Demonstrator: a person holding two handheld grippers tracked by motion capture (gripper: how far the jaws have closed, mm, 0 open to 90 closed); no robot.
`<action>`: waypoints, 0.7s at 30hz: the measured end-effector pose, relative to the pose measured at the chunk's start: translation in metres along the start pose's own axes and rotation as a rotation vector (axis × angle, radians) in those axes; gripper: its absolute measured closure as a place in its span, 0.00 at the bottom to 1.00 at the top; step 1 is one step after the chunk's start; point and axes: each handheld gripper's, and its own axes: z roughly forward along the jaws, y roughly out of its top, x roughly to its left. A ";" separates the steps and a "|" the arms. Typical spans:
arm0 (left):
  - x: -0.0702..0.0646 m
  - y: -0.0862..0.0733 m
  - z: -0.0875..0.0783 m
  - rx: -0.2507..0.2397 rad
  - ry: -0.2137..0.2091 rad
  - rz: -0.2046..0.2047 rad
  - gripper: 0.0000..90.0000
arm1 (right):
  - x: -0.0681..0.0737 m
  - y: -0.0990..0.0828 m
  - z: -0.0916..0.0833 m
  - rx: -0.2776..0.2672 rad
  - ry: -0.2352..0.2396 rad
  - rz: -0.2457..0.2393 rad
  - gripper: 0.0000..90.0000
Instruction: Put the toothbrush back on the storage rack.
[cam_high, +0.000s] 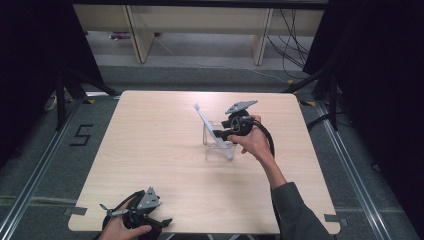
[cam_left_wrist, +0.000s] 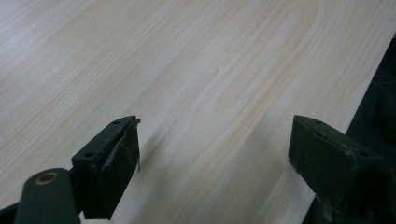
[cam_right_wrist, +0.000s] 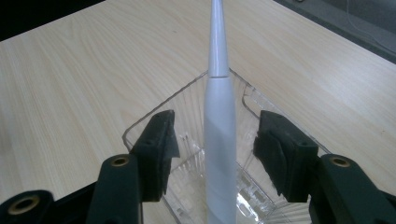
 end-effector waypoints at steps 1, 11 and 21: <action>0.000 0.000 0.000 0.002 -0.003 0.003 0.18 | 0.000 0.000 -0.001 -0.005 0.005 -0.005 0.52; 0.001 0.000 0.000 0.002 -0.002 0.011 0.18 | 0.002 -0.003 -0.011 -0.032 0.000 -0.012 0.47; 0.001 0.000 0.000 0.003 -0.001 0.010 0.18 | 0.003 -0.005 -0.017 -0.040 0.007 -0.005 0.47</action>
